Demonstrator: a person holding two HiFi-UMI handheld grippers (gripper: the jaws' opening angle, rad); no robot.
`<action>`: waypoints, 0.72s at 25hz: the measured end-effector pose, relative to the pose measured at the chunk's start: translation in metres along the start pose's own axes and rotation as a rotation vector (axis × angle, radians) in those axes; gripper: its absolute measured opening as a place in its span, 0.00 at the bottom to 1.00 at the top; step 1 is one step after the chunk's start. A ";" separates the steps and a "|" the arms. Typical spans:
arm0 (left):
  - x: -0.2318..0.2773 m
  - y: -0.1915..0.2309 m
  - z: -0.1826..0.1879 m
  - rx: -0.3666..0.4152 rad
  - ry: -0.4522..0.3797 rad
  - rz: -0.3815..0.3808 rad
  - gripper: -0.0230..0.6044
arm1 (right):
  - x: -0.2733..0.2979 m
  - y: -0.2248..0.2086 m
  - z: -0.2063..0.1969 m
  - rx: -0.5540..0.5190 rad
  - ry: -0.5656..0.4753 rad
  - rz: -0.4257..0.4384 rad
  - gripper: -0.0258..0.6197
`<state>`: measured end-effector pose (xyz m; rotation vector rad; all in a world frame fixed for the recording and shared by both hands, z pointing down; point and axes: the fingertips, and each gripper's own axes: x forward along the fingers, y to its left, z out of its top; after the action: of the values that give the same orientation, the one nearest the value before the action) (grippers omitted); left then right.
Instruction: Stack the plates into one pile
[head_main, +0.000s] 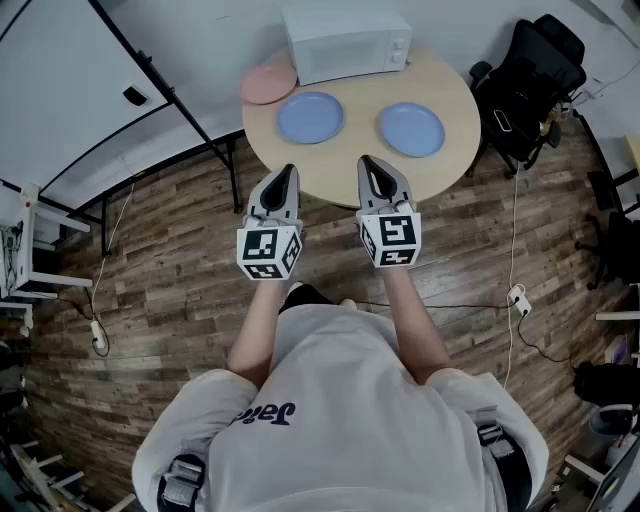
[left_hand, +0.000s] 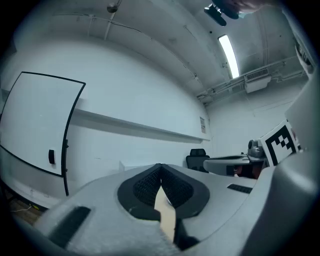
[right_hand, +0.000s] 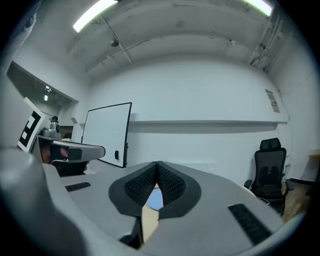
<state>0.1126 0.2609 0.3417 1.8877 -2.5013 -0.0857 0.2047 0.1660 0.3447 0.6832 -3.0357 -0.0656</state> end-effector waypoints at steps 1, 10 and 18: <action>0.001 -0.004 -0.001 0.004 0.000 0.002 0.06 | -0.001 0.000 -0.001 -0.004 -0.001 0.009 0.07; 0.013 -0.004 -0.027 -0.022 0.046 0.050 0.06 | 0.017 -0.003 -0.020 0.042 0.025 0.068 0.07; 0.061 0.039 -0.040 -0.069 0.067 0.059 0.06 | 0.072 -0.019 -0.025 0.047 0.024 0.032 0.07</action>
<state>0.0593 0.2112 0.3814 1.7597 -2.4740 -0.1049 0.1493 0.1172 0.3699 0.6328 -3.0335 0.0151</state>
